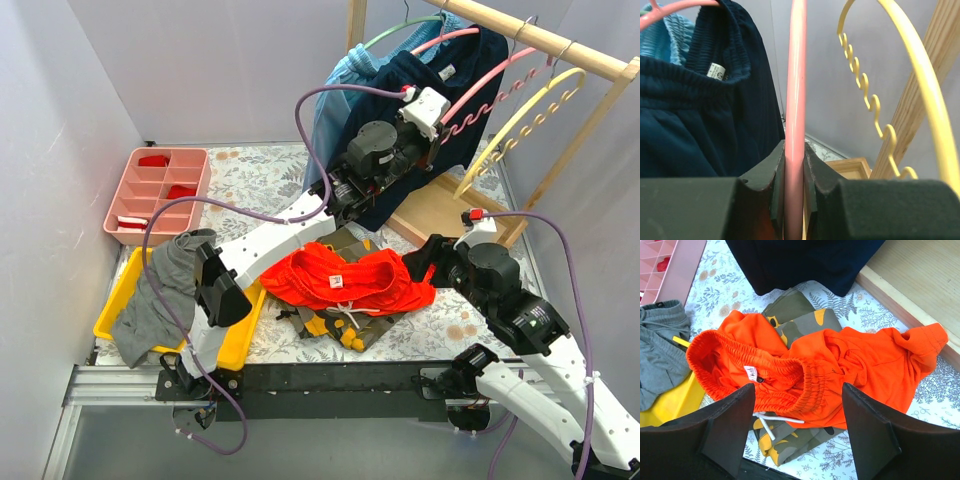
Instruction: Place the shorts on the hanger
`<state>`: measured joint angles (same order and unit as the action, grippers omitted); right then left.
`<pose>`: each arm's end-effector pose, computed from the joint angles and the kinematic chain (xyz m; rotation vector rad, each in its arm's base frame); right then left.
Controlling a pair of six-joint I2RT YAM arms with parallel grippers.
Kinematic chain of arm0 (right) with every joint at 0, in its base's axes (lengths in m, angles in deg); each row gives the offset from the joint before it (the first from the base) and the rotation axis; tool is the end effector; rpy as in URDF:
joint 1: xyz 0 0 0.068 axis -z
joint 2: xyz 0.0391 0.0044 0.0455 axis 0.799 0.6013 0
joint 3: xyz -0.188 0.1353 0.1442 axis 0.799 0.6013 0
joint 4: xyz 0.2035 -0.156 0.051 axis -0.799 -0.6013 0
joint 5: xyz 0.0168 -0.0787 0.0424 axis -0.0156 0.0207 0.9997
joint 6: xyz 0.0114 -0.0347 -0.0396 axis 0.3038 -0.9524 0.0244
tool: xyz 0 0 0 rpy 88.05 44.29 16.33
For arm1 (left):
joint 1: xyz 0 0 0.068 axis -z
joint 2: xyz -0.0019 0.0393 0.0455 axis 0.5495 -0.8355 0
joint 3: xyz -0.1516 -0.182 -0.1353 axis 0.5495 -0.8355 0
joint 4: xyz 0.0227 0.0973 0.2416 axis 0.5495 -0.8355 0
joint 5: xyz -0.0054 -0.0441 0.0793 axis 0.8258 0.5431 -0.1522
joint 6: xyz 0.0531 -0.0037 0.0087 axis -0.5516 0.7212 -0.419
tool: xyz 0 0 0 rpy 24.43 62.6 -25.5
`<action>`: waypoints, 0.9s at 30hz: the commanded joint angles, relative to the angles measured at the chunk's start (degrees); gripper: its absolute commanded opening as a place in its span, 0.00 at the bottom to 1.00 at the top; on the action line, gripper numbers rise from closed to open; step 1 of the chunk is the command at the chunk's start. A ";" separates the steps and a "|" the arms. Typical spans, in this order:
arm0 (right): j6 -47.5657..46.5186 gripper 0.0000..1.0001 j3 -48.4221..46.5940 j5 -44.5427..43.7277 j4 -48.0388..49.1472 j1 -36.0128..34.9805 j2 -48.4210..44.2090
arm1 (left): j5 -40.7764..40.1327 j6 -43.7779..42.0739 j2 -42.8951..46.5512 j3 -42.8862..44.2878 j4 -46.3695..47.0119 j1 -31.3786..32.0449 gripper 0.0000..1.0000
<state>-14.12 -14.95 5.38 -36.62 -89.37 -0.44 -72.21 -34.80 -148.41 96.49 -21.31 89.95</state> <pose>0.1054 0.0668 0.3341 0.0771 1.9438 0.5603 0.2708 -0.4028 0.4547 0.1988 1.5331 -1.1859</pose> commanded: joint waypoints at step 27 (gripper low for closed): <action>-2.00 0.82 0.43 -0.26 1.75 0.21 -0.67 | 0.61 2.32 16.24 -14.02 15.17 -3.62 0.00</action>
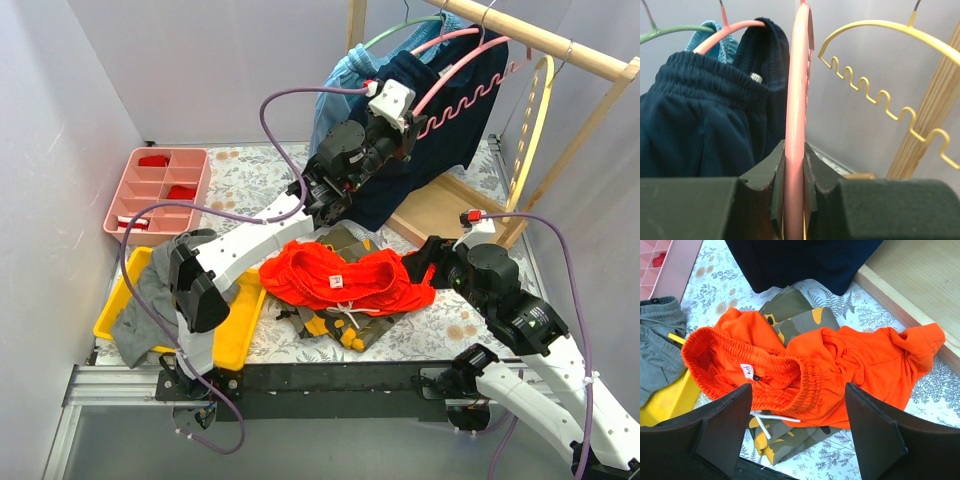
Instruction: Place the shorts on the hanger
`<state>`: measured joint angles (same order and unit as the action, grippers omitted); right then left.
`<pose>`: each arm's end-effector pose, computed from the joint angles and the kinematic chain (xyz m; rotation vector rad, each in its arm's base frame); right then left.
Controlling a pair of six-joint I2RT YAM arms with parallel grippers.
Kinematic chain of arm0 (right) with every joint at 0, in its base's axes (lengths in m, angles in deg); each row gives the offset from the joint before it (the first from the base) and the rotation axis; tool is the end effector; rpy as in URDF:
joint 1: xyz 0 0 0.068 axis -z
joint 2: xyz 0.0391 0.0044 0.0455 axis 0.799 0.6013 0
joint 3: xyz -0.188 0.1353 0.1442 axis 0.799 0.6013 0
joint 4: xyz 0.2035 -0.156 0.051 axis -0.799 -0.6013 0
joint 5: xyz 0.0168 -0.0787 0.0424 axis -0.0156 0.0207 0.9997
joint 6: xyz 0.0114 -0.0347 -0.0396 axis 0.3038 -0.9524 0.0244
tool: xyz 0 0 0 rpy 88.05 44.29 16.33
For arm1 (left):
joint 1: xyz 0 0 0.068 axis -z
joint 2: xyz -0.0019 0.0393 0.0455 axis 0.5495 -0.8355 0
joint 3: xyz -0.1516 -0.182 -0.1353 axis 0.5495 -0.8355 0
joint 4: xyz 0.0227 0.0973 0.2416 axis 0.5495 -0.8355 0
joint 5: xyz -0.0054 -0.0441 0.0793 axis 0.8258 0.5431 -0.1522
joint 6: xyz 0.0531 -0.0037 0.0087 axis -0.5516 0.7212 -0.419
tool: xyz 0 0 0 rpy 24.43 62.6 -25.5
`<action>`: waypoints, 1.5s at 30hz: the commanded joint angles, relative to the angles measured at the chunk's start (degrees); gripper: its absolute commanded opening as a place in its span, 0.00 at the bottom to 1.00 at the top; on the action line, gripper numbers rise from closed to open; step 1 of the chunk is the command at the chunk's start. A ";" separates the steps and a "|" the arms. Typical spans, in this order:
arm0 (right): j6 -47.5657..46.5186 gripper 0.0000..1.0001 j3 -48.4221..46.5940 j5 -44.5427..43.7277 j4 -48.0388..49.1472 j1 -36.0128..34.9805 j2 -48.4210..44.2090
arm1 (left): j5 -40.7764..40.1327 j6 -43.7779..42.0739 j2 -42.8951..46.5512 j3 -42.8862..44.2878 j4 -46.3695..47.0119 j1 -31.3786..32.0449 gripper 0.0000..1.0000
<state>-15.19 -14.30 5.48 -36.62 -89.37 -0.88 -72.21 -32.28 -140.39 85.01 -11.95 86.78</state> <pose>0.1048 0.0664 0.3311 0.0572 1.9465 0.5476 0.2743 -0.3624 0.4662 0.1024 1.4350 -1.2243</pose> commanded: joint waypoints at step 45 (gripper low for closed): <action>-2.86 0.63 4.52 4.29 4.82 0.04 7.76 | 10.19 10.79 79.94 -50.01 -54.55 -3.62 0.00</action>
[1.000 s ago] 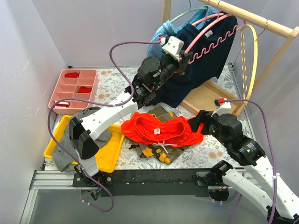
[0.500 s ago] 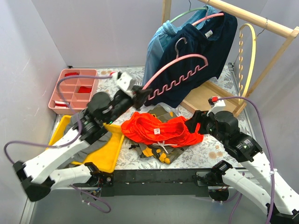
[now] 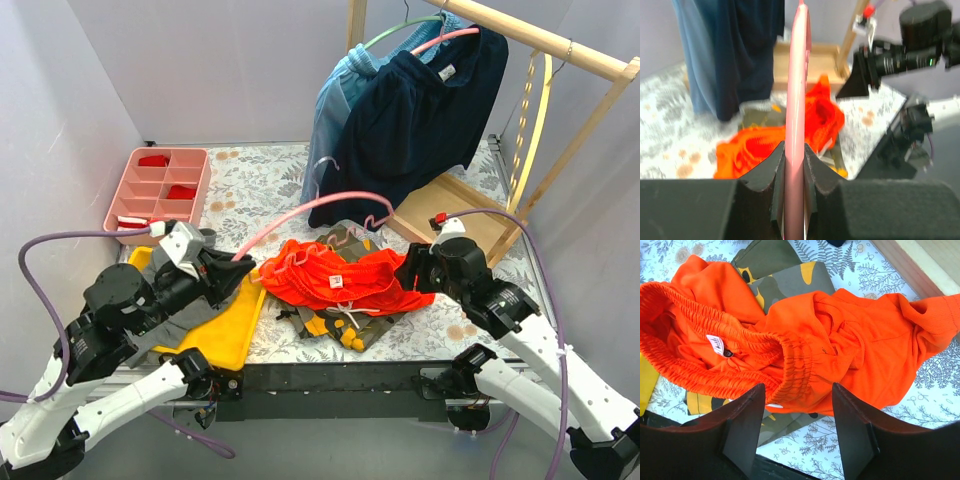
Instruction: Place the shorts on the hanger
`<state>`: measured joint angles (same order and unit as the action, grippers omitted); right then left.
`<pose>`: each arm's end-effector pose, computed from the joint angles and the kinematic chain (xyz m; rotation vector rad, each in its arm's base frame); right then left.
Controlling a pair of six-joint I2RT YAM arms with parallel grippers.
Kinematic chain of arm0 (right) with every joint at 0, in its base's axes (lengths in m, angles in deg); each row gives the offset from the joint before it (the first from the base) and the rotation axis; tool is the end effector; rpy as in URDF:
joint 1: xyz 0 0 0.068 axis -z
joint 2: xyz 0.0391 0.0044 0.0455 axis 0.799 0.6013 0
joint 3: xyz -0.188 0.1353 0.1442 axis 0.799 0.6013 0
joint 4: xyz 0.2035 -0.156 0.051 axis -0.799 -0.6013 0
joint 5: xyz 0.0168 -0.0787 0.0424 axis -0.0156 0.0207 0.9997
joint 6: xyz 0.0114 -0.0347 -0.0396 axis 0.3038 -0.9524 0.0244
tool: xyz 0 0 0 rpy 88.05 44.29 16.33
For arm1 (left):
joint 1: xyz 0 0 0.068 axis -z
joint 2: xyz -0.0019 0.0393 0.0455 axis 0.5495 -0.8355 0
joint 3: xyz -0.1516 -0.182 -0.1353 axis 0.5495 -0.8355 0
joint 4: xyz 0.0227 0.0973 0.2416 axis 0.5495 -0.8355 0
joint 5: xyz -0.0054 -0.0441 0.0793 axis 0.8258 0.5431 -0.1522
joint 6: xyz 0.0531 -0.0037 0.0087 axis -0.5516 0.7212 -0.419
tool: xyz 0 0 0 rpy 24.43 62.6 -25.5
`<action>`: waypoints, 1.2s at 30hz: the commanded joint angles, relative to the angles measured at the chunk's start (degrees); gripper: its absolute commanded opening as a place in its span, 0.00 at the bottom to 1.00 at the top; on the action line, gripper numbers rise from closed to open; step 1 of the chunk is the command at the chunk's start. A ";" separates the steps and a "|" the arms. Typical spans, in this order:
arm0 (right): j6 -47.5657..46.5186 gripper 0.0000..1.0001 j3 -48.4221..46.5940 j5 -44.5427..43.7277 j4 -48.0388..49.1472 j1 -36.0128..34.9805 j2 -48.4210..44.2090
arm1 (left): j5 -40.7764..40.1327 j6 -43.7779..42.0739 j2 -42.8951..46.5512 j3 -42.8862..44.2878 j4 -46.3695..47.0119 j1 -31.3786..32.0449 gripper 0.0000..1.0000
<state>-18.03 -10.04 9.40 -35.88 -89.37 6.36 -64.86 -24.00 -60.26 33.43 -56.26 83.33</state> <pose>0.1271 0.0858 0.2924 -0.0659 2.1347 0.4822 0.0471 -0.0562 0.4225 0.0890 1.7558 -1.2482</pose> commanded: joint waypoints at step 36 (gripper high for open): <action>4.72 0.52 4.47 -9.20 7.07 -10.50 4.83 | 7.50 1.10 -3.79 10.62 -24.49 -0.16 0.00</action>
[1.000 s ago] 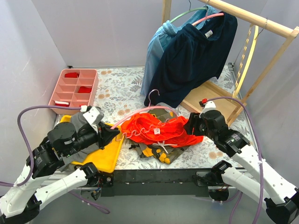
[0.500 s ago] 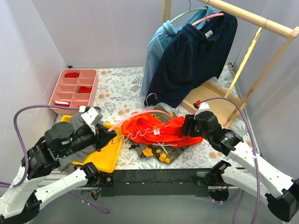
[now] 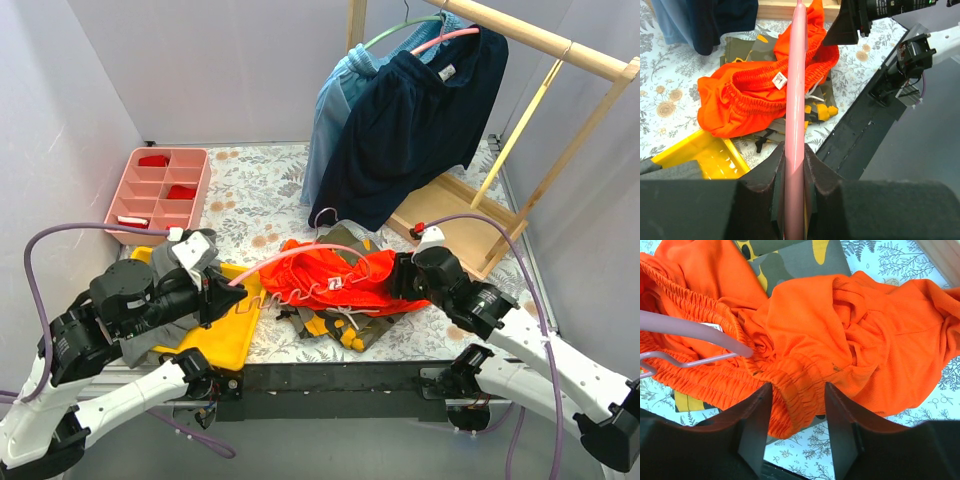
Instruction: Place the shorts on the hanger
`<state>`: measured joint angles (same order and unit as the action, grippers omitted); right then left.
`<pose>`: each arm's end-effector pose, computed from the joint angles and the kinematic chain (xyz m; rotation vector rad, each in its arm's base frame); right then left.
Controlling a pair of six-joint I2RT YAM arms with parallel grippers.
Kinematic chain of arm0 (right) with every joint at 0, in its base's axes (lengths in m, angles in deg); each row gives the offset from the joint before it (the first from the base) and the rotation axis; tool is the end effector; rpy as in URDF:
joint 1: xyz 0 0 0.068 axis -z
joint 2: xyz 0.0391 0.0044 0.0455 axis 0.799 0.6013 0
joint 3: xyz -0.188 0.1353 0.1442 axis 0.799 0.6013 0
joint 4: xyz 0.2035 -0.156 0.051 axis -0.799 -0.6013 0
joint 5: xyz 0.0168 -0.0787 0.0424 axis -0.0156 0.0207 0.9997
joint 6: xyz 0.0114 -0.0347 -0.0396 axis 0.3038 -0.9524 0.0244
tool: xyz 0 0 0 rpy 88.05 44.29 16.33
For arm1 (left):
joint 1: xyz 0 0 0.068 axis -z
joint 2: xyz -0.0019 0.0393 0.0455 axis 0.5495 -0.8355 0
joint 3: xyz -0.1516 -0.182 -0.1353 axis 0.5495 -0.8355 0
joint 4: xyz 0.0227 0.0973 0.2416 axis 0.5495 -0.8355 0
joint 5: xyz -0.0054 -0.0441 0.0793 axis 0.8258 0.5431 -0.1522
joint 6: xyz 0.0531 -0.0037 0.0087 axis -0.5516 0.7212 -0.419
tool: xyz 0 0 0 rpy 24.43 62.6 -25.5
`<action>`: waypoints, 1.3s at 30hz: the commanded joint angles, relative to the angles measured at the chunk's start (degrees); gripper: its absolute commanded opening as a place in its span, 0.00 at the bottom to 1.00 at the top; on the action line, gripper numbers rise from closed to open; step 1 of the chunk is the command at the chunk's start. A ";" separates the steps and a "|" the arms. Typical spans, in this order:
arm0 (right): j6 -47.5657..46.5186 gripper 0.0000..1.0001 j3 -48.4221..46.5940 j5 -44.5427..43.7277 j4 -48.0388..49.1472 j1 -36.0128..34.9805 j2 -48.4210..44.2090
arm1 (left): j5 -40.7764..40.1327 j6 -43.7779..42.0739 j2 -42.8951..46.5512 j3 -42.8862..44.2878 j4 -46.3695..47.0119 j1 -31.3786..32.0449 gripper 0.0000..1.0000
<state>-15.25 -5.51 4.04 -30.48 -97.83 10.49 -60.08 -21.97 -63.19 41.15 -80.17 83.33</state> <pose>0.1267 0.1125 0.2644 -0.1274 2.1744 0.4707 0.0344 -0.0456 0.4123 0.1309 2.1273 -1.1513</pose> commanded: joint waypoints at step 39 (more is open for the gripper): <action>-4.45 0.01 -65.32 -31.25 -10.28 -29.81 36.38 | -1.33 -13.32 18.91 -17.05 30.34 -3.41 0.00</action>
<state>-15.47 -58.82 -23.04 -41.83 -121.68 42.99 -60.93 -31.91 -45.18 23.05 -62.46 81.36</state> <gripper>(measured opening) 0.032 0.131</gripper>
